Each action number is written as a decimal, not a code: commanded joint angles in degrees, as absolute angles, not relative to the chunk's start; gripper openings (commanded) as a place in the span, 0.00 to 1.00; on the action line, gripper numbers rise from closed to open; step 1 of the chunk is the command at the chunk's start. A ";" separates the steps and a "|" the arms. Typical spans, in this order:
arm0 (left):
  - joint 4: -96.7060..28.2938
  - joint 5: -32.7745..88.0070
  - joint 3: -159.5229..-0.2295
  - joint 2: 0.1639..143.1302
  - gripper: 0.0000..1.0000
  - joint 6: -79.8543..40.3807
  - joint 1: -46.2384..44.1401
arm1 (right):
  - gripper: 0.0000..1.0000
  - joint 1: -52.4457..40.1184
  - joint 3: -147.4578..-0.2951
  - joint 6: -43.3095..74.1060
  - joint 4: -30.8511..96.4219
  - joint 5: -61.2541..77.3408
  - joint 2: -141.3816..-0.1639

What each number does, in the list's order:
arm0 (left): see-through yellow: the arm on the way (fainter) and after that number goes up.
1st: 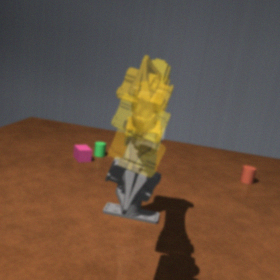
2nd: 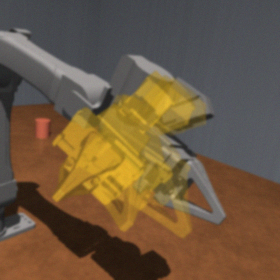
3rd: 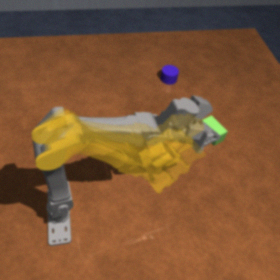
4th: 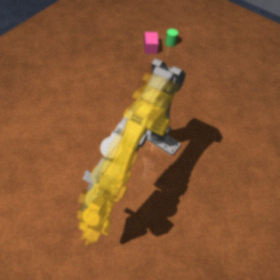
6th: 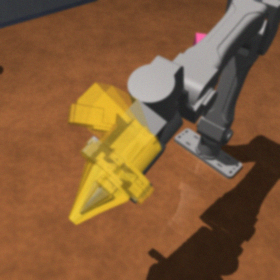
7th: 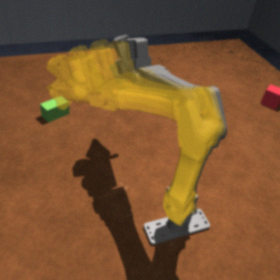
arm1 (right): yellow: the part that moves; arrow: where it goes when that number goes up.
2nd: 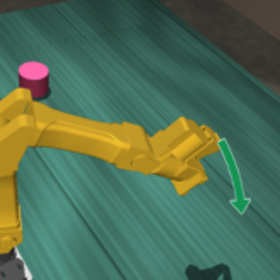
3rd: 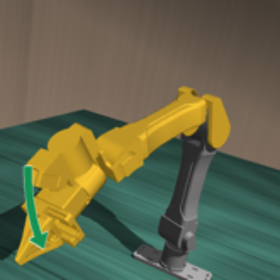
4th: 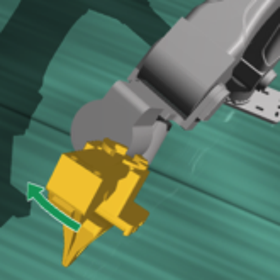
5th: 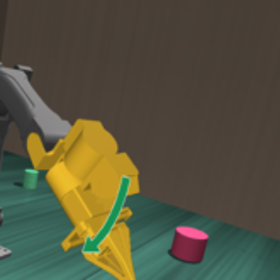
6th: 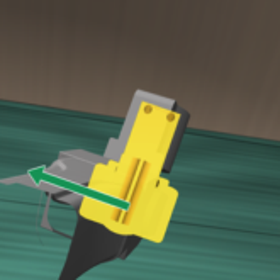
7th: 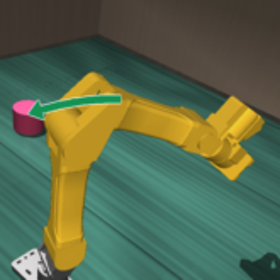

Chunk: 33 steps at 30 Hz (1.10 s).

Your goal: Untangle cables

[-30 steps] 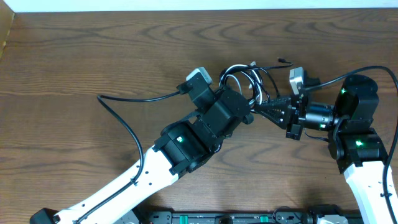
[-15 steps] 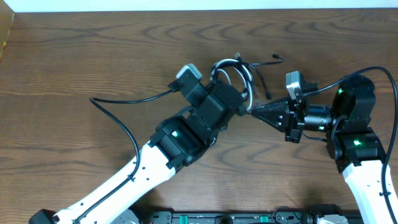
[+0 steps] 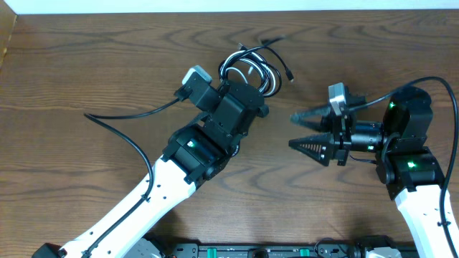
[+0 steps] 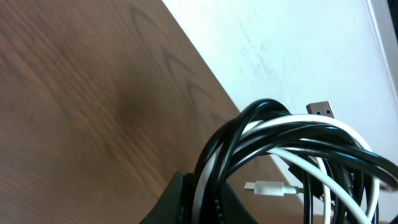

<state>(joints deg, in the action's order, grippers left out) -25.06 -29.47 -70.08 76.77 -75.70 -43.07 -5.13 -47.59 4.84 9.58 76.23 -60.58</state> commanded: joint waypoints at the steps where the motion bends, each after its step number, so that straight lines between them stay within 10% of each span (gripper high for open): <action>1: -24.77 -30.39 -70.39 77.06 0.08 -65.69 -42.83 | 0.91 -5.34 -48.64 10.87 9.72 68.45 -60.12; 14: -24.21 -24.43 -70.39 77.06 0.08 -47.57 -46.00 | 0.82 -5.34 -48.64 15.14 9.65 63.46 -60.12; 33: -21.06 -19.22 -70.39 77.06 0.07 -47.62 -48.36 | 0.01 -5.34 -48.64 15.22 9.67 63.09 -60.14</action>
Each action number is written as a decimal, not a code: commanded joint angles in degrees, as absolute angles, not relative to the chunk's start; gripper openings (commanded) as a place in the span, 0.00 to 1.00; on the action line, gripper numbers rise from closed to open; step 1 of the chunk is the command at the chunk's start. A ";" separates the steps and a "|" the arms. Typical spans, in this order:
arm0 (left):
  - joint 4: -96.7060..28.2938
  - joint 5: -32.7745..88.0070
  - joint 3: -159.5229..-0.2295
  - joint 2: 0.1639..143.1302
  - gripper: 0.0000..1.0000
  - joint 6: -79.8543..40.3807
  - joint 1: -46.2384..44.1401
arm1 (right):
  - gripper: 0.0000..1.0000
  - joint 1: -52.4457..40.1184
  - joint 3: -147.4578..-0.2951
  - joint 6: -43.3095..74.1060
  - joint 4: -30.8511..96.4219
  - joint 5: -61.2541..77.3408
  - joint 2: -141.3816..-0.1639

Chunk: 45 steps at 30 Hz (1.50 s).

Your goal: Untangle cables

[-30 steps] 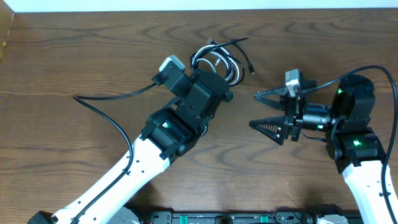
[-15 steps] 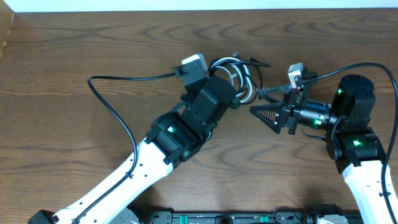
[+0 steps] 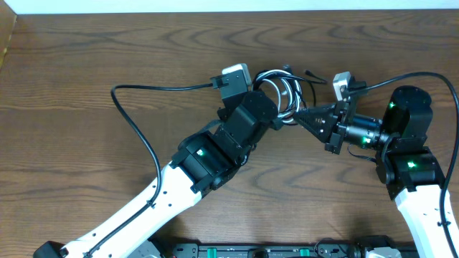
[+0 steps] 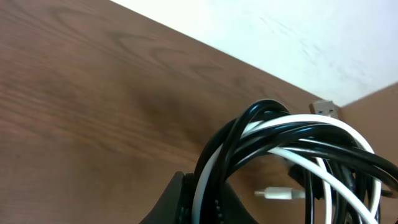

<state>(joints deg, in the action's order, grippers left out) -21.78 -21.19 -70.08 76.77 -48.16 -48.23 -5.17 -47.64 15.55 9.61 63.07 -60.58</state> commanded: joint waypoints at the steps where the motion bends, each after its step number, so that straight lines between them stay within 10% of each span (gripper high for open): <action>1: -21.06 -19.22 -70.39 77.06 0.07 -47.62 -48.36 | 0.01 -5.37 -48.64 15.22 9.69 63.11 -60.14; 45: -10.20 -35.55 -70.41 77.03 0.07 -67.83 -48.18 | 0.01 -10.17 -48.64 4.62 15.05 73.21 -60.12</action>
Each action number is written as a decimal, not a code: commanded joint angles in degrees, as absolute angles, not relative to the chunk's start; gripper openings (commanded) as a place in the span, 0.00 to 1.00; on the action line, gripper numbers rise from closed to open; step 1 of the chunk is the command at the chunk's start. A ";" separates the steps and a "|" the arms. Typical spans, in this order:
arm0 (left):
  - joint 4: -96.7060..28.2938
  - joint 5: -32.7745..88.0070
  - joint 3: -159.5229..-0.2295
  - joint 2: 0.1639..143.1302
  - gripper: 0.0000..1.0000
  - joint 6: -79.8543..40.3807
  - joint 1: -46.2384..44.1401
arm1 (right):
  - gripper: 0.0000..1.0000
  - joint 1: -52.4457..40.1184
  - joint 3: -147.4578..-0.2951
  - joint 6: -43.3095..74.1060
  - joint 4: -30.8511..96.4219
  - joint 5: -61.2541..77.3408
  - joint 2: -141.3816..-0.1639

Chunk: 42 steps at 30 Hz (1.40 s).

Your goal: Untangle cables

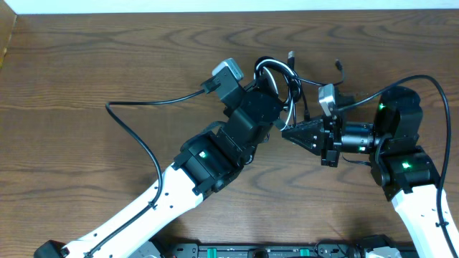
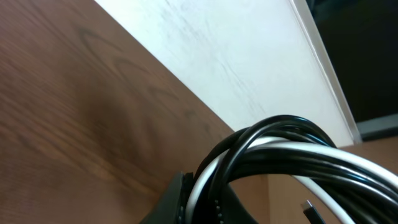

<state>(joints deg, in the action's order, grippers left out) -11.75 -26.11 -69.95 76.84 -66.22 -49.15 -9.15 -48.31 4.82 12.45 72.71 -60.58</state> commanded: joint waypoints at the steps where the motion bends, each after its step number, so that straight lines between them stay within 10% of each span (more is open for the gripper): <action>1: -10.26 -37.01 -70.41 77.03 0.07 -67.83 -48.18 | 0.01 -10.17 -48.64 4.62 15.73 72.03 -60.12; 19: -13.93 -47.07 -70.41 77.03 0.08 -66.13 -48.18 | 0.01 -10.07 -48.64 8.86 16.10 57.19 -60.12; 26: -17.67 -47.09 -70.39 77.06 0.07 -66.13 -48.18 | 0.91 -9.80 -48.64 16.91 13.61 56.18 -60.01; 35: -22.55 -47.97 -70.39 77.06 0.07 -66.13 -48.21 | 0.99 -9.69 -48.66 24.84 4.27 61.17 -59.86; 42: -23.35 -33.34 -70.41 77.06 0.07 -42.50 -48.18 | 0.99 -5.61 -48.66 27.46 3.81 60.14 -59.86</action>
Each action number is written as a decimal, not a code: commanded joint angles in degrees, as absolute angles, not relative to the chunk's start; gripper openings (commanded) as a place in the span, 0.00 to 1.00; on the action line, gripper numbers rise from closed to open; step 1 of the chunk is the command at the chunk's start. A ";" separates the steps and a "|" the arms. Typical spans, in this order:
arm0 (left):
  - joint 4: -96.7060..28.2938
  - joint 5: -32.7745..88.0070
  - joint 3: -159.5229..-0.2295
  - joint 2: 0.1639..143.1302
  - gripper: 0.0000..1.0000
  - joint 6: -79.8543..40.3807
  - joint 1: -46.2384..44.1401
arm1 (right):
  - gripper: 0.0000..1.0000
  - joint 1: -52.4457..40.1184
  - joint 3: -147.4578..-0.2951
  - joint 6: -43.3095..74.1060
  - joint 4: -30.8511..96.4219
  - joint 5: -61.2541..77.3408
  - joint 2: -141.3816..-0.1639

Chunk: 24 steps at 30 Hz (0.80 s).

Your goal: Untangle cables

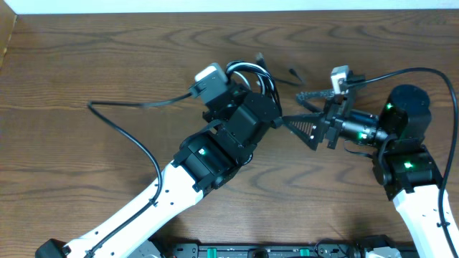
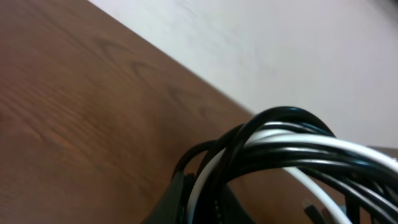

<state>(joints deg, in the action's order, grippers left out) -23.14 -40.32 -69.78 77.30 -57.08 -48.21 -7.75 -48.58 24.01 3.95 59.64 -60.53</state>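
Observation:
A tangled bundle of black and white cables (image 1: 247, 70) hangs off the table at centre back, and my left gripper (image 2: 202, 199) is shut on it. The left wrist view looks up through the looped strands (image 2: 292, 149), which rise from between the dark fingers (image 2: 174, 202). One black plug end (image 1: 294, 73) sticks out to the right of the bundle. My right gripper (image 1: 290, 107) stands open just right of the bundle, its ridged fingers (image 1: 315, 94) spread wide with nothing seen between them.
The left arm's own black lead (image 1: 122, 132) loops over the wooden table (image 1: 86, 57) on the left. A white wall runs along the far edge (image 1: 215, 6). A wooden box corner (image 1: 6, 36) shows at the back left.
My left gripper has moved the bundle a little left. The right gripper, its fingers drawn together at the bundle's lower right before, now stands wide open beside it.
The left gripper held the bundle throughout. At first the right gripper was open, well to the right. Then the bundle was further right and the right fingers were closed in at its edge, twice. Now the right gripper is open again beside the bundle.

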 commanded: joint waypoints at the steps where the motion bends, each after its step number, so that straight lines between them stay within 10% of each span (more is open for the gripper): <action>1: -23.46 -32.62 -70.41 77.06 0.07 -40.56 -48.18 | 0.99 -4.99 -48.66 28.45 3.81 60.20 -59.86; 24: -25.19 -7.66 -70.78 77.06 0.07 -39.42 -35.09 | 0.99 -3.75 -48.66 40.01 2.96 69.54 -59.86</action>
<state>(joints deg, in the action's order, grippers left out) -24.16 -14.00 -69.78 77.30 -39.13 -37.19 -3.86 -48.58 36.21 3.14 68.42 -60.47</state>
